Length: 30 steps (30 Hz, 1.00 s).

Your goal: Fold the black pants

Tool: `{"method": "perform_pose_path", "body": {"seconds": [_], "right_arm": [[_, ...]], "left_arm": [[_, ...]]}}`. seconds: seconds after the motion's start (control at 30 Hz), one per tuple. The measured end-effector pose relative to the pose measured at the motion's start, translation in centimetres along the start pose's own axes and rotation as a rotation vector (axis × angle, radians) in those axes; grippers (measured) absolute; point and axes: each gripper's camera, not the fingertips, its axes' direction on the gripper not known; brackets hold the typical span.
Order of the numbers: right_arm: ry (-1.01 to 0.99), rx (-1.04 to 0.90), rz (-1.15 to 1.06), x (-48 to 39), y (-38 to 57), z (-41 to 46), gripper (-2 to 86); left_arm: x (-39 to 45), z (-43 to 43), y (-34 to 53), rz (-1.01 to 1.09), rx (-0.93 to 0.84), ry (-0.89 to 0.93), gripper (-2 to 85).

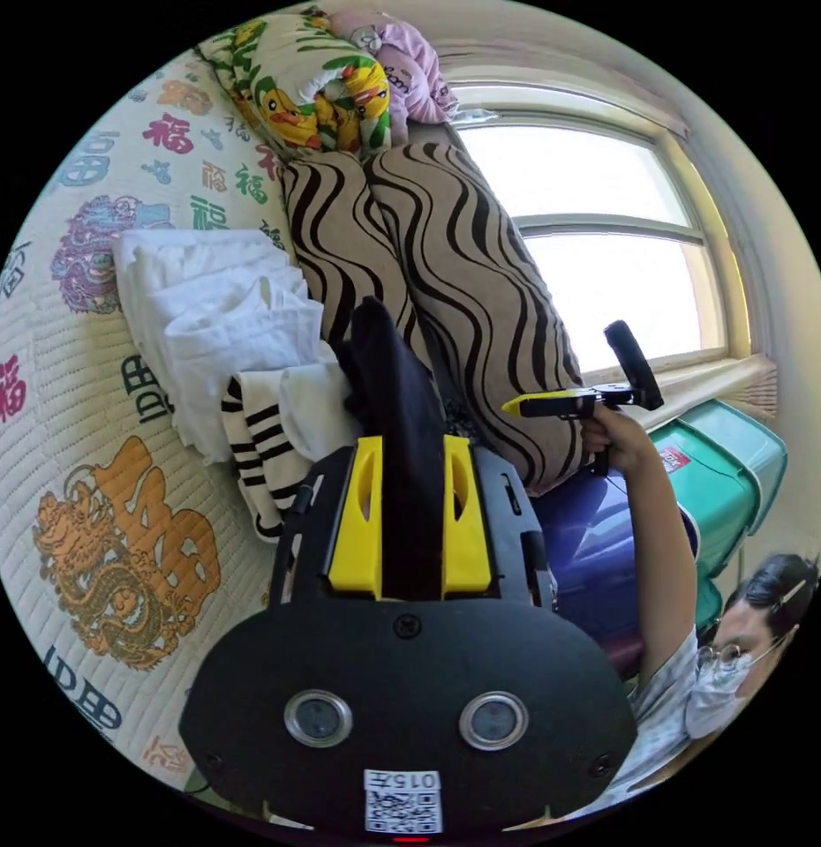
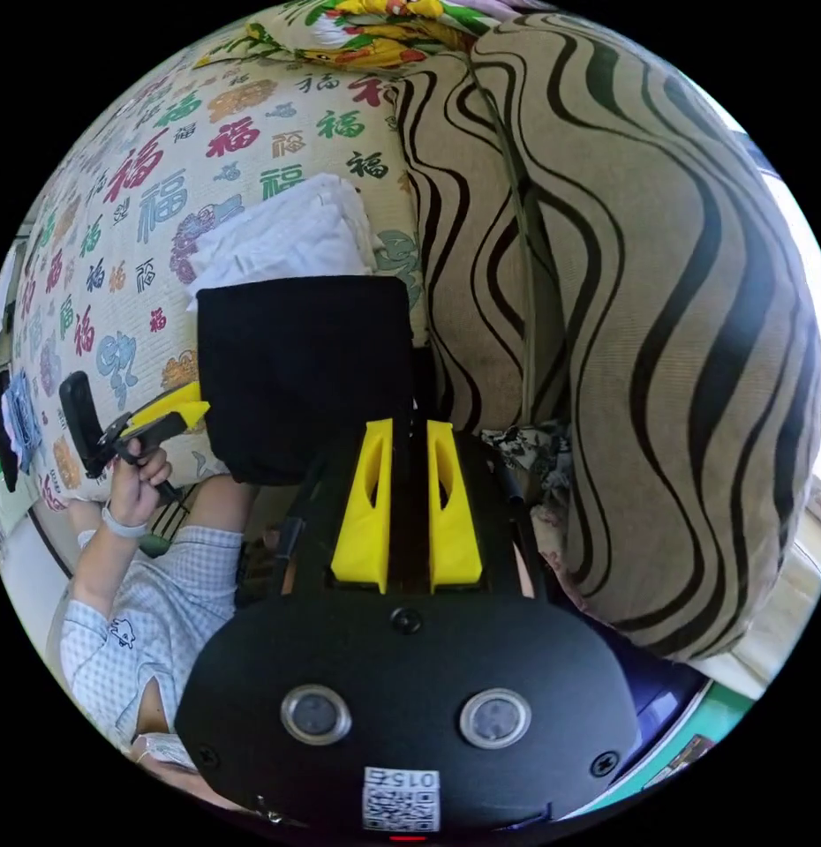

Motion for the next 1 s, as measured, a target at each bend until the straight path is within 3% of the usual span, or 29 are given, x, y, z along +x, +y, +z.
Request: {"method": "perform_pose_path", "body": {"seconds": [0.27,0.47,0.57,0.73,0.83,1.0], "right_arm": [[0.019,0.063,-0.062,-8.7,3.7,-7.6,6.8],[-0.001,0.140,-0.224,-19.3,4.4,-10.8,6.5],[-0.109,0.125,-0.354,-25.5,3.4,-8.8,6.5],[-0.492,0.118,-0.489,-36.4,1.6,-1.2,5.5],[-0.649,0.104,-0.557,-42.9,2.5,4.1,5.2],[-0.793,0.072,-0.657,-52.7,6.2,10.3,5.2]], "left_arm": [[-0.7,-21.0,9.5,-0.027,0.171,-0.034,7.4],[-1.5,-41.0,21.5,-0.145,0.430,-0.075,6.7],[0.9,-50.4,27.5,-0.122,0.589,-0.200,7.3],[6.0,-64.2,37.5,-0.127,0.852,-0.567,8.6],[7.4,-69.4,41.2,-0.188,0.928,-0.749,10.0],[7.8,-75.7,42.3,-0.265,0.938,-0.888,12.6]]}}
